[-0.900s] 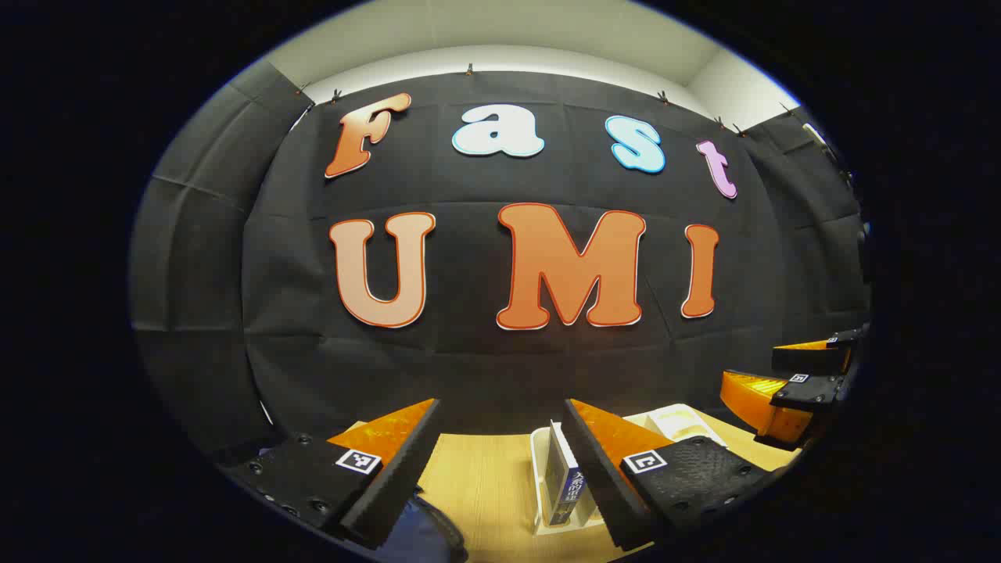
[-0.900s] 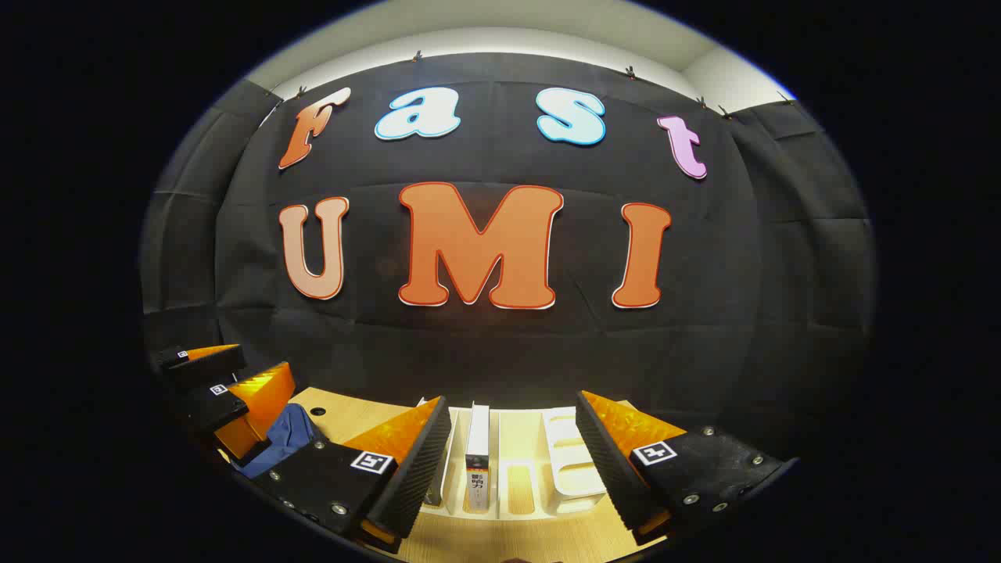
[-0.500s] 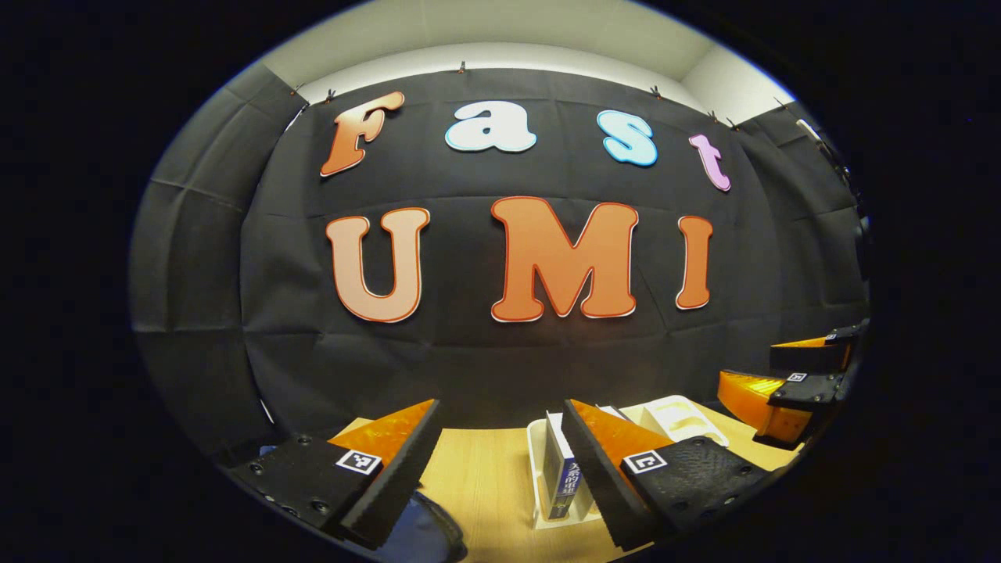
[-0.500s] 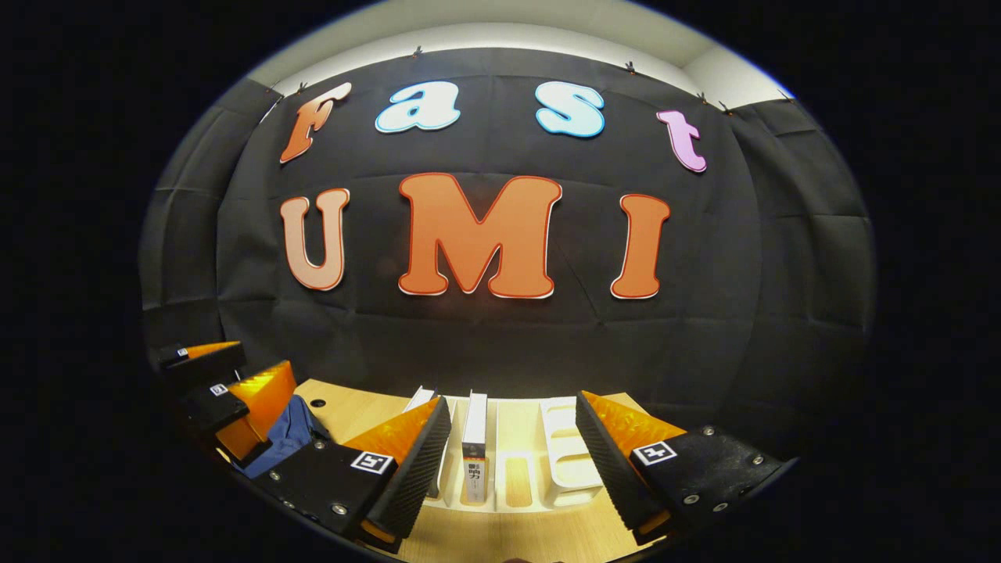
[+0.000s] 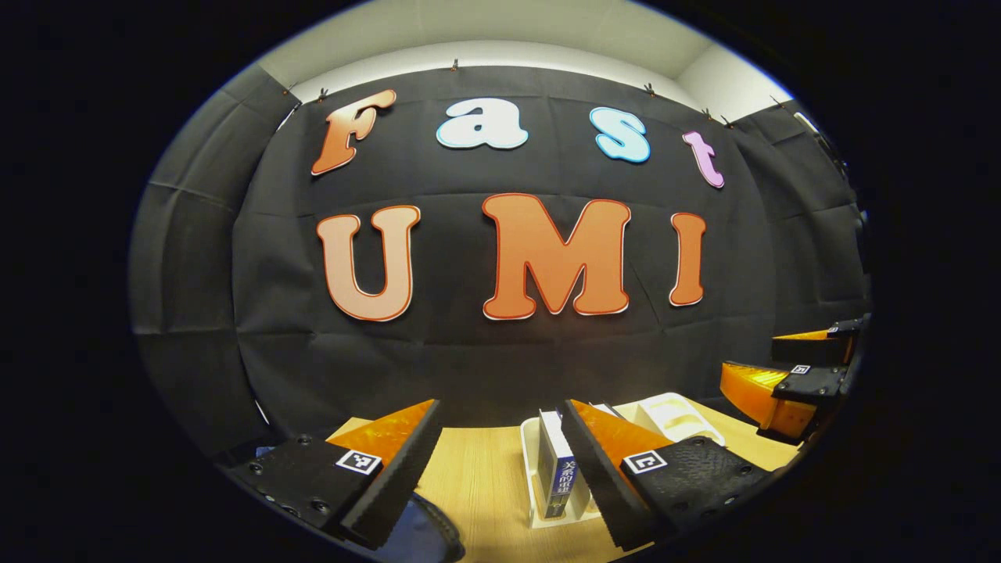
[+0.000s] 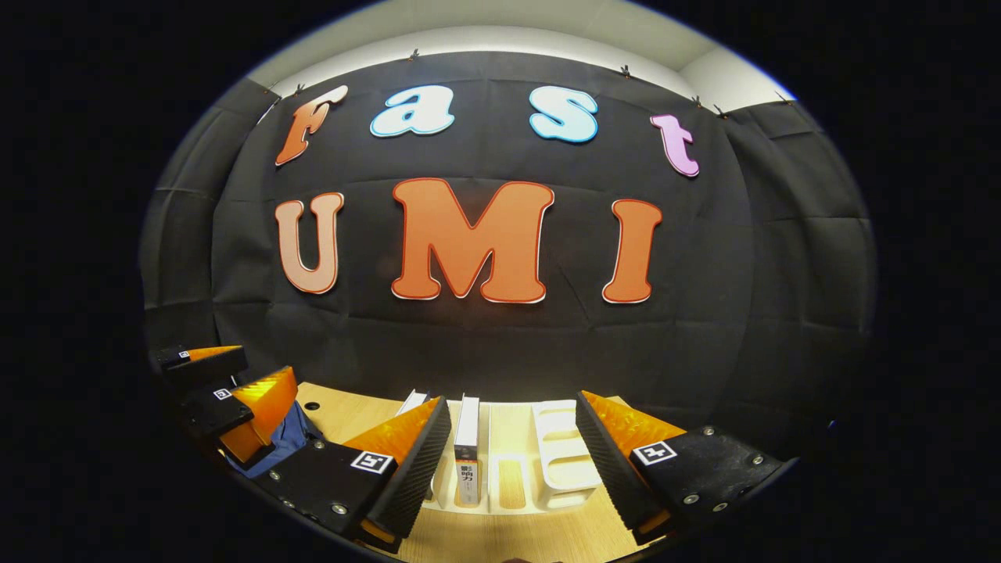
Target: Open the schoolbag, grab two books from the bookshelf and put them into the schoolbag.
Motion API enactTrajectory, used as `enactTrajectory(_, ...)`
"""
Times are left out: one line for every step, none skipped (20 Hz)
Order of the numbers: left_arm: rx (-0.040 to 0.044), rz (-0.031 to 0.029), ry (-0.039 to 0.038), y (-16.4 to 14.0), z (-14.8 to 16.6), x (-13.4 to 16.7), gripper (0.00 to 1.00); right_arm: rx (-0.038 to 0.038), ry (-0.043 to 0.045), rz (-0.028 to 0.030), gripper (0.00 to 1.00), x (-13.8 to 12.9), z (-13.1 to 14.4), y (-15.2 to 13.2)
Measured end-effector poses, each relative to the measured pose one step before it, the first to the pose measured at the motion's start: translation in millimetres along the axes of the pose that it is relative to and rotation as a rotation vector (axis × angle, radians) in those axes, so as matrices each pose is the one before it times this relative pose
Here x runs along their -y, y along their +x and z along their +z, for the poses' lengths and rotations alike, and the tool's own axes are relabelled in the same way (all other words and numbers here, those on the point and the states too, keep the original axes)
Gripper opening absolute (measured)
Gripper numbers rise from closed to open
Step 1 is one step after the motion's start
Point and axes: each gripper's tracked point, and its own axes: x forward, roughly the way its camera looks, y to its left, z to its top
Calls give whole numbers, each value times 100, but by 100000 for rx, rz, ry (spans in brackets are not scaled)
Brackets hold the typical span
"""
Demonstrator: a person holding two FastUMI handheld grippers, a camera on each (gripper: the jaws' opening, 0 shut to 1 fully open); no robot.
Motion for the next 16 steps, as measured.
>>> enactTrajectory(-159,-202,175,143,20,-40,96,83,-90,-405,95,73,-64,-21)
enactTrajectory(-61,-16,246,-157,125,-37,96,-19,-120,-733,95,203,-68,-22)
enactTrajectory(-308,76,349,10,-95,15,96,160,42,-467,95,147,-27,-33)
enactTrajectory(210,107,168,9,141,4,96,77,118,-281,95,32,86,0)
enactTrajectory(390,120,54,107,233,-9,97,179,115,-250,95,216,-1,74)
enactTrajectory(345,261,201,-55,-46,-220,97,317,118,-15,95,42,165,-32)
enactTrajectory(507,109,158,-9,188,-11,97,382,16,-250,95,-97,194,-26)
enactTrajectory(285,113,253,-208,132,6,97,304,-18,81,95,-81,129,-62)
enactTrajectory(466,141,106,-119,287,-100,97,199,-23,97,95,16,-127,2)
enactTrajectory(-80,-23,173,64,-97,130,97,-24,6,414,95,-26,-64,90)
enactTrajectory(-676,-342,17,74,-263,118,96,43,-55,400,95,-153,-188,2)
enactTrajectory(-1465,-207,-61,115,-594,142,96,-501,-256,291,95,-162,-311,-11)
enactTrajectory(-1304,199,14,-25,-307,-109,96,-1002,-225,259,95,-175,-421,-66)
enactTrajectory(-999,128,95,-189,-251,-152,96,-1027,-134,276,95,58,-437,73)
enactTrajectory(-365,364,75,11,-89,-10,96,-739,99,223,95,-25,-288,-72)
enactTrajectory(-19,349,82,-28,-70,-45,97,-200,114,-150,95,37,-124,-108)
